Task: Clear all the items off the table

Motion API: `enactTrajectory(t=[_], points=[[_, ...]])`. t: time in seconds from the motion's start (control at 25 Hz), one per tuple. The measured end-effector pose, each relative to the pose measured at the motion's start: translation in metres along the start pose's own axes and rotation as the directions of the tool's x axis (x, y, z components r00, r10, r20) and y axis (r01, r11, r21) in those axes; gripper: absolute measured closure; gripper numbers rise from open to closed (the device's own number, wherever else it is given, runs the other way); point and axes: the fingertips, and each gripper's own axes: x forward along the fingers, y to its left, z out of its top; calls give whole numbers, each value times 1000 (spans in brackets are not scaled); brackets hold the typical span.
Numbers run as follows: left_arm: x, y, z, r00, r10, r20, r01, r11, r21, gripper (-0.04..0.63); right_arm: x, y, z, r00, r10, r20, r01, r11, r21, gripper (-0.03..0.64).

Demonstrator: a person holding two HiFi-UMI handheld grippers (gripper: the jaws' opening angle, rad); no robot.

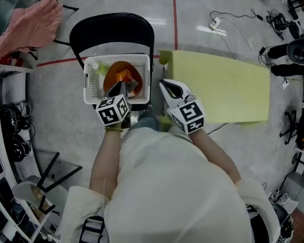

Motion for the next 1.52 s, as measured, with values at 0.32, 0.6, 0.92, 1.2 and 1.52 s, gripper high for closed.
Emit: enactTrajectory(t=[0.32,0.6,0.92,1.2,1.52], points=[[5,15,5,1000,14,2,-14,1000,-23,572,15,4,3,1000,12,-15,-12,1000,-4,623],[12,21,9,1000,21,3,-21,998,-55,419,24,6,4,999,30,-26,-30,1000,-7,623],[12,22,14,1000,12,13,-11,999,-47,417,27,7,7,1000,22,-22,-22,1000,-9,623],[11,27,16,1000,11,13,-10,999,-46,417,31,9,8,1000,18,-15,-18,1000,-11,623],[2,23,27,999,5,47,-5,1000,-6,504,33,12,10,1000,0,-8,0,1000,-9,623]])
